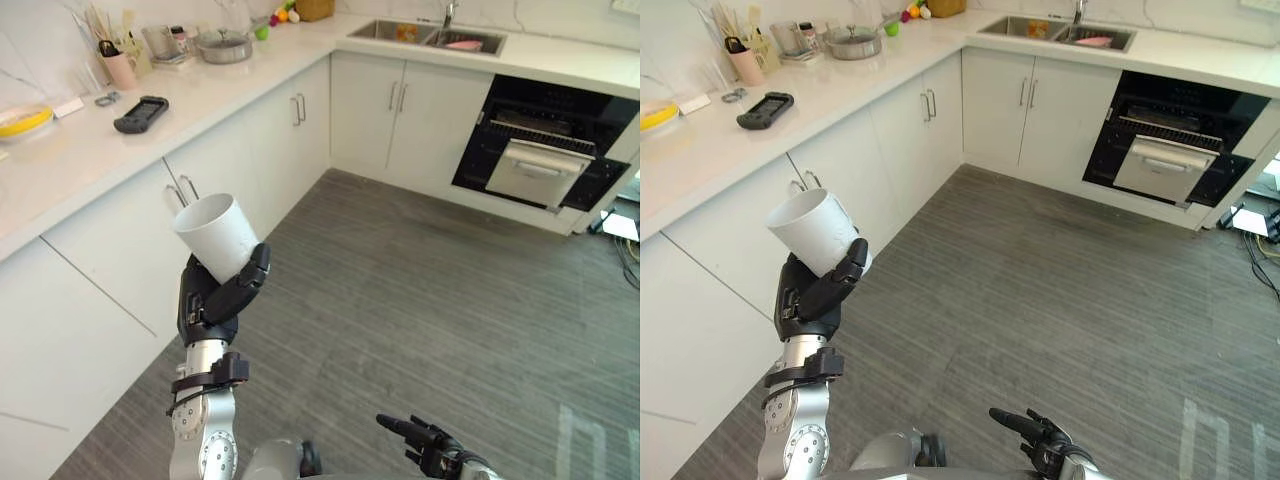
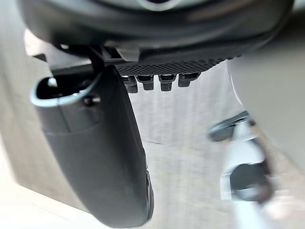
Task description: Walk over to the sink, pick up the cup, carry it to the dishwasher, place the cup inside the dishwasher, then close the dishwasher door
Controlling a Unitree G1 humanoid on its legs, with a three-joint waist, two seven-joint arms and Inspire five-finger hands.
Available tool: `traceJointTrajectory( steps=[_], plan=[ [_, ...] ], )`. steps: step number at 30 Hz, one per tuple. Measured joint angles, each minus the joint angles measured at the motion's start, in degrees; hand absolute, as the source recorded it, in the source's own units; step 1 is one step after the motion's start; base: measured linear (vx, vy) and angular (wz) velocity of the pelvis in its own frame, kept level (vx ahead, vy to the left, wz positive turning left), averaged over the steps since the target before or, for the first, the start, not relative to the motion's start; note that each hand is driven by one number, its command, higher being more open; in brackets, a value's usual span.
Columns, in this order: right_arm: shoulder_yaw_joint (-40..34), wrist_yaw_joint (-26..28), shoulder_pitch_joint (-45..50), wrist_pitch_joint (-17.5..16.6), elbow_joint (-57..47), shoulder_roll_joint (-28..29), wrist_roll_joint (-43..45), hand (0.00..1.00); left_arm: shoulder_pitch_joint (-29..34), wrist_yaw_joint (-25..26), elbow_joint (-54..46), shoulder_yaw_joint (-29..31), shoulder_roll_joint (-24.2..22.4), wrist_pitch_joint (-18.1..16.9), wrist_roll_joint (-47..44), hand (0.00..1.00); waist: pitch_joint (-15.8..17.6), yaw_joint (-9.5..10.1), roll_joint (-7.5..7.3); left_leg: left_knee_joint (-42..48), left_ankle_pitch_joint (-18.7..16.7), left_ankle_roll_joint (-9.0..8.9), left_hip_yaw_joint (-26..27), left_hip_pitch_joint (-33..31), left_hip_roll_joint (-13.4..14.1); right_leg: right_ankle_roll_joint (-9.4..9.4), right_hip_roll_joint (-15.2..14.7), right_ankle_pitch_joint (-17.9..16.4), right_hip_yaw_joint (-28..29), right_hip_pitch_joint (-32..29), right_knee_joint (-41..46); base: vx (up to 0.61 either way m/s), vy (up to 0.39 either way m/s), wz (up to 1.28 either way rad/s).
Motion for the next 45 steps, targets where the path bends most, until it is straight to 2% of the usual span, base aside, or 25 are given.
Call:
traceJointTrajectory(
  steps=[1,3,5,7,9,11,12,13,15,17,19,22,27,28,30,33,35,36,38,39,40,41,42,44,45],
  plan=[
    [-0.16,-1.34,1.54,-2.02,-1.79,1.04,0.11,1.0,-0.05,-0.21,-0.14,-0.94,0.6,0.0,0.45,0.0,-0.16,-0.55,-0.41,-3.31,-0.19,0.38,0.1,3.42,-1.76,-3.67,-0.79,1.16,-1.97,-2.46,8.32,0.47,0.156,-0.18],
    [-0.69,-3.29,2.85,-8.14,-2.75,2.26,-0.94,1.0,-0.16,-0.06,-0.05,-2.84,0.58,-0.02,0.77,0.0,-0.22,-2.17,0.71,-9.21,0.63,0.81,0.09,8.42,-1.89,-5.03,4.49,-2.74,-0.54,-7.99,15.6,0.38,0.105,-0.16],
    [-3.49,-3.11,6.34,-17.4,-4.42,3.96,-1.82,1.0,-2.77,0.41,1.09,-5.01,1.03,-0.12,2.69,0.0,-0.63,-4.63,2.73,-16.09,2.48,-0.78,0.65,14.08,-0.36,-5.12,11.74,-9.39,-4.13,-17.13,12.0,0.42,0.079,-0.19],
    [-4.44,-3.2,8.5,-22.61,-7.11,4.98,-2.28,1.0,-6.0,0.56,3.0,-4.97,1.58,-0.23,2.92,0.0,0.06,-6.35,3.36,-18.87,2.33,-2.53,1.91,17.52,1.17,-6.4,15.19,-10.85,-9.0,-22.48,0.65,0.4,0.057,-0.32],
    [-4.43,-5.5,12.43,-26.66,-13.82,6.48,-2.61,1.0,-6.9,0.88,3.47,-4.31,2.7,-0.4,2.91,0.0,0.98,-7.44,3.12,-19.52,0.86,-5.17,3.92,21.19,2.33,-7.28,17.65,-7.97,-13.74,-25.53,-12.96,0.46,0.023,-0.61],
    [-5.22,-6.4,14.3,-30.69,-18.1,7.19,-2.12,1.0,-5.5,0.77,3.48,-3.87,3.5,-0.85,2.89,0.0,0.74,-8.02,2.48,-19.37,-0.96,-7.95,6.42,24.9,2.13,-6.74,19.85,0.12,-14.97,-26.49,-25.36,0.56,-0.027,-0.72],
    [-6.26,-6.35,14.97,-33.45,-21.52,7.07,-1.93,1.0,-3.64,0.28,3.39,-3.89,4.08,-1.9,2.92,0.0,0.21,-8.02,0.81,-18.76,-1.89,-8.76,6.35,27.85,0.08,-8.9,18.42,7.53,-15.27,-26.6,-27.31,0.7,-0.051,-0.73],
    [-7.44,-6.39,14.13,-34.94,-25.48,5.83,-1.42,1.0,-1.73,-0.1,3.69,-3.81,3.14,-2.61,2.89,0.0,0.2,-7.92,1.61,-17.14,-3.66,-8.43,6.5,30.18,-0.01,-19.1,18.68,8.15,-14.26,-26.88,-22.99,0.7,-0.055,-0.78],
    [-7.94,-6.53,12.1,-34.92,-30.78,4.93,-0.56,1.0,0.38,-0.22,3.64,-3.61,2.06,-2.65,2.9,0.0,-0.7,-7.05,4.09,-12.19,-3.92,-8.07,7.66,29.79,2.34,-18.46,21.91,4.77,-12.96,-26.28,-21.89,0.44,-0.07,-0.76],
    [-7.71,-6.77,10.59,-34.89,-40.83,5.9,-0.18,1.0,0.5,-1.98,3.07,-3.13,1.93,-3.07,2.92,0.0,-0.45,-6.31,4.1,3.37,-1.81,-7.83,7.75,25.77,6.97,-18.53,25.05,0.83,-12.16,-22.91,-22.0,0.6,-0.134,-0.49],
    [-7.72,-6.63,9.74,-34.96,-49.18,6.45,-0.32,1.0,2.01,-3.99,2.22,-2.91,0.61,-3.52,2.92,0.0,-0.4,-5.71,4.07,26.0,8.78,-7.73,4.92,16.82,13.06,-18.78,27.86,-1.34,-10.2,-17.41,-24.75,0.57,-0.13,-0.32],
    [-7.76,-3.6,9.49,-36.61,-53.21,7.11,-0.38,1.0,4.91,-6.18,0.88,-3.84,-0.28,-4.28,3.03,0.0,-0.57,-4.03,3.6,41.03,4.78,-7.54,2.48,2.54,17.91,-18.31,30.34,-0.97,-6.88,-7.75,-34.19,0.53,-0.109,-0.44],
    [-7.6,2.1,8.78,-36.29,-52.61,5.52,0.15,1.0,6.04,-5.99,0.77,-4.14,-1.19,-5.42,3.06,0.0,-0.54,-2.28,3.5,9.19,-0.41,-8.13,1.96,-3.76,13.25,-16.59,29.02,-1.85,2.04,0.99,-39.45,0.45,-0.022,-0.73],
    [-6.94,2.98,7.93,-36.09,-52.67,4.88,0.17,1.0,6.23,-5.66,0.69,-4.14,-1.66,-5.45,3.07,0.0,-0.49,-2.16,3.42,-3.96,1.51,-8.56,-2.48,-3.85,9.4,-15.72,28.1,-2.33,5.11,1.66,-39.49,0.43,0.103,-1.06],
    [-6.22,4.47,6.75,-35.1,-52.66,4.49,0.22,1.0,7.15,-4.43,0.22,-4.18,-2.42,-5.45,3.15,0.0,-0.47,-2.02,3.44,-11.04,6.93,-9.19,-9.47,-5.43,6.12,-14.42,27.33,-3.08,10.01,3.09,-39.5,0.5,0.147,-1.14],
    [-4.67,4.93,7.81,-34.65,-52.95,4.56,0.09,1.0,7.58,-3.22,0.26,-4.19,-2.66,-5.59,4.17,0.0,-0.46,-2.15,3.45,-15.02,16.75,-7.21,-8.87,-5.4,4.27,-10.27,26.71,-5.75,13.19,8.43,-38.8,0.51,0.15,-0.83],
    [-5.24,5.55,9.36,-33.37,-53.08,5.38,0.16,1.0,7.01,-3.68,0.61,-3.86,-1.07,-5.96,4.12,0.0,-1.1,-2.41,1.08,-14.01,18.45,-4.74,-6.38,-3.04,1.85,-7.52,24.4,-8.4,12.65,9.5,-33.34,0.59,0.127,-0.23],
    [-7.11,6.91,10.32,-33.09,-53.13,5.35,0.17,1.0,5.89,-4.38,0.65,-3.88,-0.35,-5.96,4.13,0.0,-1.28,-3.47,-0.15,-12.64,16.63,-2.82,-6.1,-2.11,0.84,-7.24,23.38,-8.5,10.45,7.45,-26.23,0.53,0.079,0.41],
    [-10.54,8.27,10.1,-31.87,-53.14,5.39,0.16,1.0,4.45,-5.1,0.46,-2.85,0.67,-6.0,4.12,0.0,-1.13,-3.05,-1.26,-11.81,13.24,-2.98,-6.35,0.47,0.07,-6.1,21.65,-5.28,4.88,1.77,-10.08,0.51,0.074,0.23],
    [-11.28,9.11,9.94,-31.47,-53.08,5.64,0.1,1.0,4.11,-5.09,0.47,-1.63,0.98,-6.0,4.13,0.0,-0.78,-3.44,-1.39,-14.1,11.51,-3.37,-7.13,4.7,-0.2,-8.77,19.09,1.13,1.01,-3.45,2.49,0.48,0.039,-0.08],
    [-11.14,9.88,9.89,-31.47,-53.11,5.36,-0.28,1.0,3.93,-4.83,0.47,0.26,0.58,-6.19,4.17,0.0,-0.57,-3.58,-1.8,-16.83,10.4,-2.98,-7.26,9.06,-0.62,-13.53,14.81,-2.24,-2.74,-8.42,13.21,0.46,0.018,-0.07],
    [-10.85,10.22,10.26,-31.46,-53.1,5.37,-0.76,1.0,3.92,-4.28,0.45,1.01,0.1,-6.29,4.14,0.0,-0.64,-3.81,-1.07,-17.49,9.31,-3.16,-7.61,11.14,0.15,-14.18,13.9,-5.33,-3.6,-11.76,16.04,0.33,-0.021,-0.03],
    [-10.54,10.42,10.72,-31.45,-53.1,5.43,-1.19,1.0,3.84,-3.94,0.42,1.26,-0.15,-6.48,4.23,0.0,-0.69,-4.03,-0.37,-17.46,8.56,-3.29,-8.02,11.99,1.19,-13.52,14.0,-7.01,-3.84,-13.89,16.0,0.38,-0.087,0.17],
    [-9.15,12.03,11.57,-31.0,-53.13,5.42,-2.2,1.0,3.38,-2.77,0.31,1.74,-0.56,-7.74,4.4,0.0,-0.46,-4.93,0.93,-17.07,6.86,-5.03,-9.03,13.76,5.11,-8.1,15.18,-10.43,-3.8,-20.07,5.01,0.44,-0.134,0.28],
    [-8.26,12.57,12.02,-30.83,-53.45,5.43,-2.4,1.0,2.98,-2.22,0.34,1.85,-0.39,-7.82,4.35,0.0,-0.43,-4.9,0.67,-16.46,5.44,-6.92,-9.12,14.44,6.38,-6.68,15.36,-9.5,-3.6,-21.01,-8.56,0.45,-0.189,0.16]
  ],
)
